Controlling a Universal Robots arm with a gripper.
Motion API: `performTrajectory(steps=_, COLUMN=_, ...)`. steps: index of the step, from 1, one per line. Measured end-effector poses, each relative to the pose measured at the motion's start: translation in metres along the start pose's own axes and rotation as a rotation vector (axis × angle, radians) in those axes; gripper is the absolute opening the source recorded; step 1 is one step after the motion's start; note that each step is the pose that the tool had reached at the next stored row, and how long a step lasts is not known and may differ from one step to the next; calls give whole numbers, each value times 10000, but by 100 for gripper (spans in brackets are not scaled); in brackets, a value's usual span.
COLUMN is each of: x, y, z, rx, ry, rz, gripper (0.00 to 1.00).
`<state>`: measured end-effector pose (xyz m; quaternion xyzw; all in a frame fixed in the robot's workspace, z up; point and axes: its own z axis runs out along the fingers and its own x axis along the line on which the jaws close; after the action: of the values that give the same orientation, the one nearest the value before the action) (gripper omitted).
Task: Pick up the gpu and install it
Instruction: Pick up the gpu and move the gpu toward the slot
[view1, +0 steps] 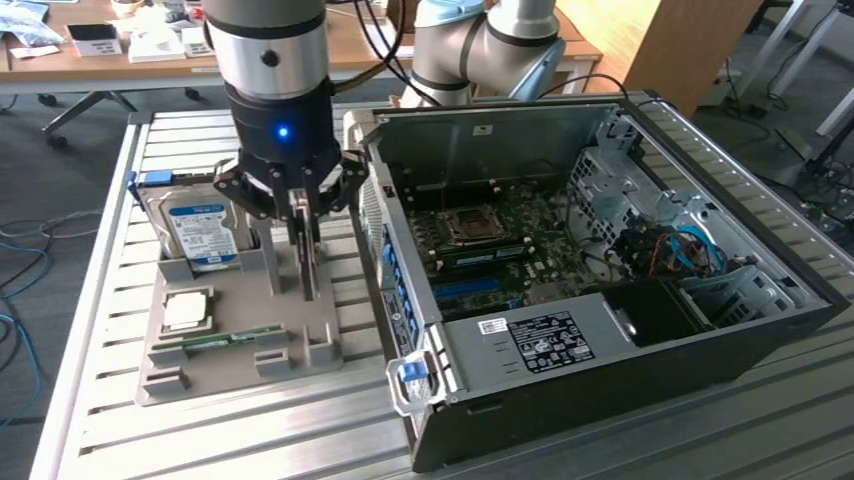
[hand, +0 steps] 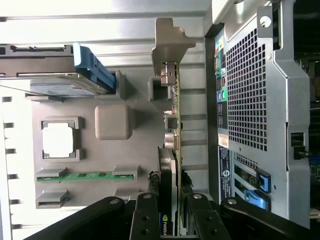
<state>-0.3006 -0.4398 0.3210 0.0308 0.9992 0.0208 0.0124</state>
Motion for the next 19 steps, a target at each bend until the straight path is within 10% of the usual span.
performTrajectory(steps=19, x=-10, y=19, z=-439, rx=0, ry=0, rz=1, gripper=27)
